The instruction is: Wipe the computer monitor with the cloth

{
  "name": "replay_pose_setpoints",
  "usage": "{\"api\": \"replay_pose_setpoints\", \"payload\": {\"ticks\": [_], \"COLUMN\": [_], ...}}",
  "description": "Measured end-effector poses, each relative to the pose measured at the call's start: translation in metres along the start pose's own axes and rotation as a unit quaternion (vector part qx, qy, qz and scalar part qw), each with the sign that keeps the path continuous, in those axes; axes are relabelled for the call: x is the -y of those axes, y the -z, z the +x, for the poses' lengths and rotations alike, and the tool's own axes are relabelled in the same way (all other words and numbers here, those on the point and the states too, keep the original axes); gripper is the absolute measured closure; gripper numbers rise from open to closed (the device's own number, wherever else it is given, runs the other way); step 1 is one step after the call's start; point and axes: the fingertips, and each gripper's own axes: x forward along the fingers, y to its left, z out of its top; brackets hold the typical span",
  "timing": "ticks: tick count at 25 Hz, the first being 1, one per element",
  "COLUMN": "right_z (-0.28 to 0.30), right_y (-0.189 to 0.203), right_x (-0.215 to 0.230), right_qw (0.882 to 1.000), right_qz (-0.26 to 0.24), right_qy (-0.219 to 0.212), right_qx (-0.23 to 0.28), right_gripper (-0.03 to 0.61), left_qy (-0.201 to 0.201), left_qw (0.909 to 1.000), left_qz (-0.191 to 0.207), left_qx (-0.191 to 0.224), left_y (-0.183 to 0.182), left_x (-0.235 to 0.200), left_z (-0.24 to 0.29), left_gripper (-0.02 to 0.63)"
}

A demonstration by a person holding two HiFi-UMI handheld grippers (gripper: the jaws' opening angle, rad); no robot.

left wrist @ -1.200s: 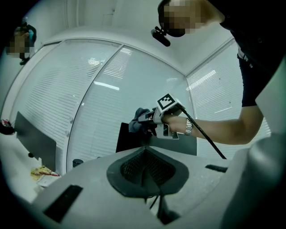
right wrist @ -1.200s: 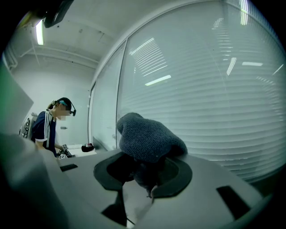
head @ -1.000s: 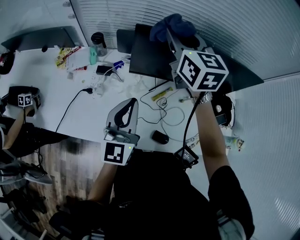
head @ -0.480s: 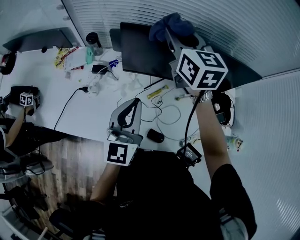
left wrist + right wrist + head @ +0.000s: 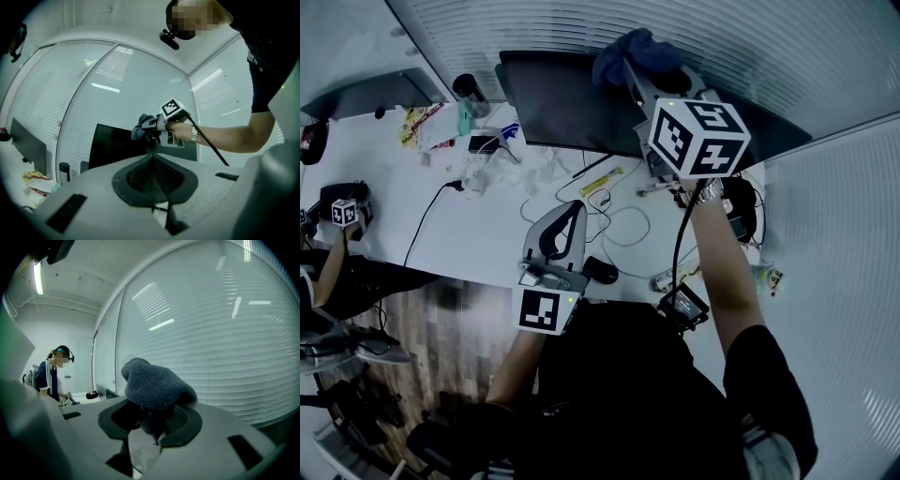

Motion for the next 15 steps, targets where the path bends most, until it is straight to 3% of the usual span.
{"api": "replay_pose_setpoints", "payload": {"ticks": [15], "right_z": [-0.05], "right_y": [0.006], "right_x": [0.065], "right_qw": [0.999], "right_qz": [0.013], "right_qy": [0.032], "right_qx": [0.006], "right_gripper": [0.445], "left_qy": [0.029], "left_qw": [0.9995], "left_qz": [0.009], "left_qx": [-0.009], "left_y": [0.01], "left_x": [0.061], "left_z": [0.019], "left_gripper": [0.606]}}
